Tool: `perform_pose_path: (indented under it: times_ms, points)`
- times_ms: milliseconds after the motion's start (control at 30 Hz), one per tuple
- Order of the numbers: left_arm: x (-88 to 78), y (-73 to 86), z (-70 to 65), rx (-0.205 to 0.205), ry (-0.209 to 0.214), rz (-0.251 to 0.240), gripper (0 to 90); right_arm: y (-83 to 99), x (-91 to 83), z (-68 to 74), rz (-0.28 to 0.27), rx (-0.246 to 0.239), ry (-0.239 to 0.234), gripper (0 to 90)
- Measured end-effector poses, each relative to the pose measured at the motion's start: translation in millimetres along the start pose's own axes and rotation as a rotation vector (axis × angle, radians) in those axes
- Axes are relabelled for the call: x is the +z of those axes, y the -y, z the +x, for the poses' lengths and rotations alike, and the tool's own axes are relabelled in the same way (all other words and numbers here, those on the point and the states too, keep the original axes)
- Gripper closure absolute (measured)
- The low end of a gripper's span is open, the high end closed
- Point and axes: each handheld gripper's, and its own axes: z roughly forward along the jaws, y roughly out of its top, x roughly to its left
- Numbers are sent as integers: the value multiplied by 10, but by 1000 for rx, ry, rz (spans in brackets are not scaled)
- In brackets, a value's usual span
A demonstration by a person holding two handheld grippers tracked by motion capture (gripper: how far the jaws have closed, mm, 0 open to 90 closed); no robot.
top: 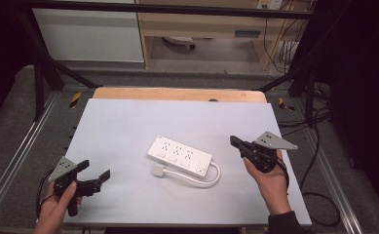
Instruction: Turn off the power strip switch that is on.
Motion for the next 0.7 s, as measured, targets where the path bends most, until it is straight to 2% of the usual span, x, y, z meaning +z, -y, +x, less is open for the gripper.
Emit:
perform_pose_path:
  times_ms: [267, 400, 700]
  points:
    - [-4, -8, -18, 20, 0, 0, 61, -44, 159, 108, 20, -28, -30, 900]
    - [-7, -3, -4, 10, -3, 0, 61, -86, 206, 156, 25, -29, -46, 900]
    - [-7, -8, -9, 15, -5, -3, 61, -165, 265, 250, 18, -33, -85, 900]
